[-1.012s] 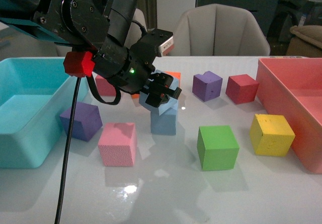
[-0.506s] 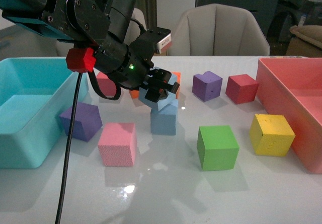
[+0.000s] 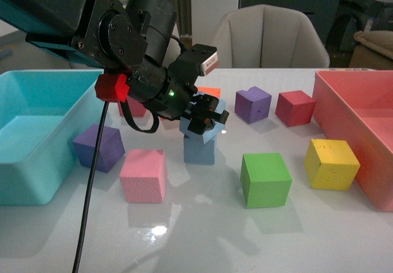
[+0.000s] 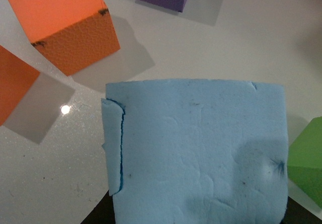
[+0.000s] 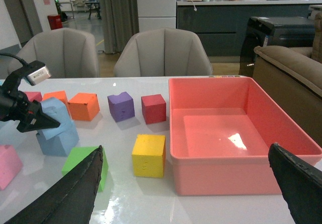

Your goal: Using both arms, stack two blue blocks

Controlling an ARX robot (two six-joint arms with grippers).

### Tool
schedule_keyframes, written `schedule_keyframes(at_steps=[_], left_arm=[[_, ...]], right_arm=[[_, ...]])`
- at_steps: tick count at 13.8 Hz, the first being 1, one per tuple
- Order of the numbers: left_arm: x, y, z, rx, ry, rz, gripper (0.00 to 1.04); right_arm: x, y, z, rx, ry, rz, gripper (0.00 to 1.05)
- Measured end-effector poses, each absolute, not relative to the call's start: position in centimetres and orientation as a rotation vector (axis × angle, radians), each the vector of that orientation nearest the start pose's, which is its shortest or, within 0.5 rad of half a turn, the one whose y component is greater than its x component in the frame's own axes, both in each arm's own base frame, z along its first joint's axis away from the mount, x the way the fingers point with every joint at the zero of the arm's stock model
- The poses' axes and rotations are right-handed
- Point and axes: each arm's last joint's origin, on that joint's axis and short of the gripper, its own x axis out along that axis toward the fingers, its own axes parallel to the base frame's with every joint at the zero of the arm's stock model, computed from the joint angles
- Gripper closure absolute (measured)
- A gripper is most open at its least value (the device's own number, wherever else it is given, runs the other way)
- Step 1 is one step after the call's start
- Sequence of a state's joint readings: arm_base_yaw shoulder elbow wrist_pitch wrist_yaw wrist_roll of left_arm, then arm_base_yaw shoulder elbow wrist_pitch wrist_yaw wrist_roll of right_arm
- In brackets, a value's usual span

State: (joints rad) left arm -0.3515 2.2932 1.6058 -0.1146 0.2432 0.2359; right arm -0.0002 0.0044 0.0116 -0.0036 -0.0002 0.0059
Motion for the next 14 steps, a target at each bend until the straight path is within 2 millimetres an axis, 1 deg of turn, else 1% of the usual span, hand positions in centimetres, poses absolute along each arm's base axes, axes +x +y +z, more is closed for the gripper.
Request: schedule_keyframes(at_steps=[4, 5, 6, 8, 9, 11, 13, 14], left_arm=[[46.0, -17.5, 12.3, 0.261, 0.741, -0.647, 0.63], [46.0, -17.5, 12.3, 0.255, 0.743, -0.648, 0.51], [46.0, -17.5, 12.3, 0.245, 0.740, -0.651, 0.34], [46.0, -17.7, 12.4, 0.235, 0.727, -0.658, 0.05], [46.0, -17.9, 12.6, 0.231, 0.709, -0.658, 0.07], [45.7, -18.3, 13.6, 0.215, 0.656, -0.659, 0.07], [45.0, -18.7, 16.5, 0.206, 0.562, -0.673, 0.07], [44.5, -19.0, 18.3, 0.189, 0.496, -0.679, 0.07]], right_arm=[[9.7, 0.0, 16.7, 0.006, -0.004, 0.000, 0.06], [9.7, 0.0, 16.7, 0.006, -0.004, 0.000, 0.06], [9.7, 0.0, 16.7, 0.006, -0.004, 0.000, 0.06], [9.7, 0.0, 16.7, 0.006, -0.004, 0.000, 0.06], [9.7, 0.0, 16.7, 0.006, -0.004, 0.000, 0.06], [9.7, 0.0, 16.7, 0.006, -0.004, 0.000, 0.06], [9.7, 0.0, 16.7, 0.006, -0.004, 0.000, 0.06], [9.7, 0.0, 16.7, 0.006, -0.004, 0.000, 0.06]])
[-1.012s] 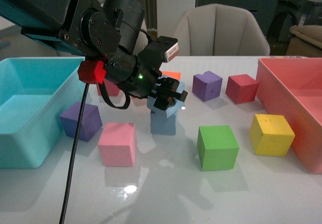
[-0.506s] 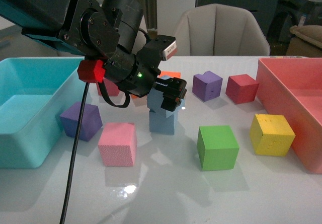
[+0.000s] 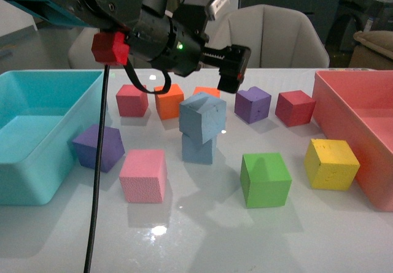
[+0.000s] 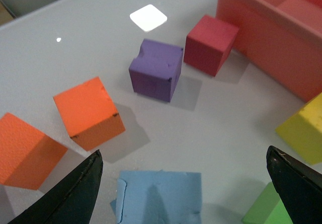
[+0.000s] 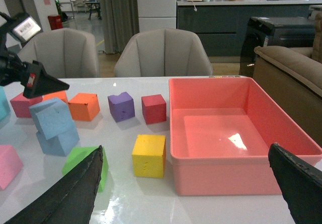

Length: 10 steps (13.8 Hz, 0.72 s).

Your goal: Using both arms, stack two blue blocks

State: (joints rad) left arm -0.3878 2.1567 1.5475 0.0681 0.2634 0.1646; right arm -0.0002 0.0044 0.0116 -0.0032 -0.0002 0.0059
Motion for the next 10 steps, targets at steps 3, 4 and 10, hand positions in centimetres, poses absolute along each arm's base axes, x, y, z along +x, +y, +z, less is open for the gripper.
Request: schedule_keyframes(at_steps=[3, 4, 10], left_arm=[[41.0, -18.6, 21.0, 0.185, 0.279, -0.657, 0.07], [39.4, -17.9, 22.0, 0.181, 0.199, -0.643, 0.07], [27.9, -6.7, 22.6, 0.009, -0.043, 0.039, 0.55]], right_arm=[[9.7, 0.0, 16.7, 0.006, -0.004, 0.000, 0.06], [9.7, 0.0, 16.7, 0.006, -0.004, 0.000, 0.06], [9.7, 0.0, 16.7, 0.006, -0.004, 0.000, 0.06]])
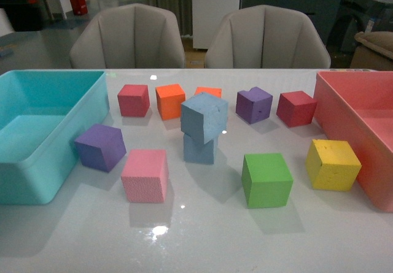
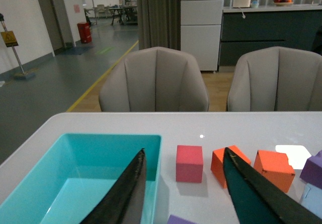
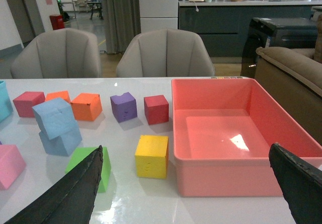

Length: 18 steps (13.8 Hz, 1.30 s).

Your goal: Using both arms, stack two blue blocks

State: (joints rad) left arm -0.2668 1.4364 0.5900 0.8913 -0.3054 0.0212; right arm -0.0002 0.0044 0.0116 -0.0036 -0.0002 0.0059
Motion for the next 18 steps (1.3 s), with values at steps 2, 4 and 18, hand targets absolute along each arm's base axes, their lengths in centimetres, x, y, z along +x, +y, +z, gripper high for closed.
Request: schedule_keyframes(at_steps=[2, 4, 18], left_arm=[[24.9, -5.4, 20.5, 0.006, -0.003, 0.003, 0.78], [22.5, -3.8, 19.2, 0.009, 0.020, -0.001, 1.04], [13.7, 0.0, 16.6, 0.003, 0.001, -0.001, 1.03]], right_arm=[[9.7, 0.0, 16.7, 0.006, -0.004, 0.000, 0.06], [9.7, 0.0, 16.7, 0.006, -0.004, 0.000, 0.06], [9.7, 0.0, 16.7, 0.006, -0.004, 0.000, 0.06]])
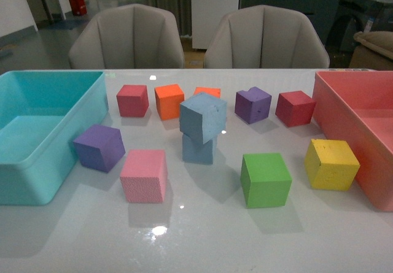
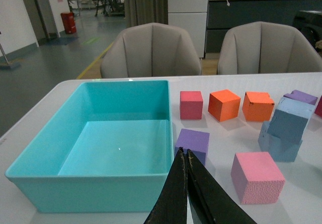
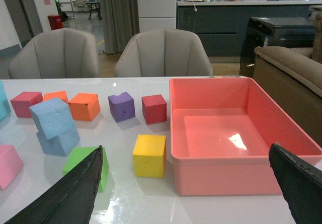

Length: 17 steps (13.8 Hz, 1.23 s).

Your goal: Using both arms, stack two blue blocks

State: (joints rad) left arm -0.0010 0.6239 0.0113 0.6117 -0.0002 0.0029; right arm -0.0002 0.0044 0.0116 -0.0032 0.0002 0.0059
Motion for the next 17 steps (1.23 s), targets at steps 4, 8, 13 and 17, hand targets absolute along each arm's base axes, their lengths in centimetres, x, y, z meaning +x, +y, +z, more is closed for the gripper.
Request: schedule_keyframes(at_steps=[4, 8, 13, 17], left_arm=[[12.6, 0.0, 17.0, 0.003, -0.011, -0.001, 1.03], [11.7, 0.0, 17.0, 0.003, -0.011, -0.001, 1.03], [11.0, 0.0, 17.0, 0.003, -0.010, -0.001, 1.03], [9.7, 0.0, 17.0, 0.003, -0.018, 0.001, 1.03]], right_arm=[[9.7, 0.0, 16.7, 0.006, -0.004, 0.000, 0.06], [9.7, 0.0, 16.7, 0.006, -0.004, 0.000, 0.06], [9.7, 0.0, 16.7, 0.006, -0.004, 0.000, 0.06], [9.7, 0.0, 16.7, 0.006, -0.003, 0.000, 0.06]])
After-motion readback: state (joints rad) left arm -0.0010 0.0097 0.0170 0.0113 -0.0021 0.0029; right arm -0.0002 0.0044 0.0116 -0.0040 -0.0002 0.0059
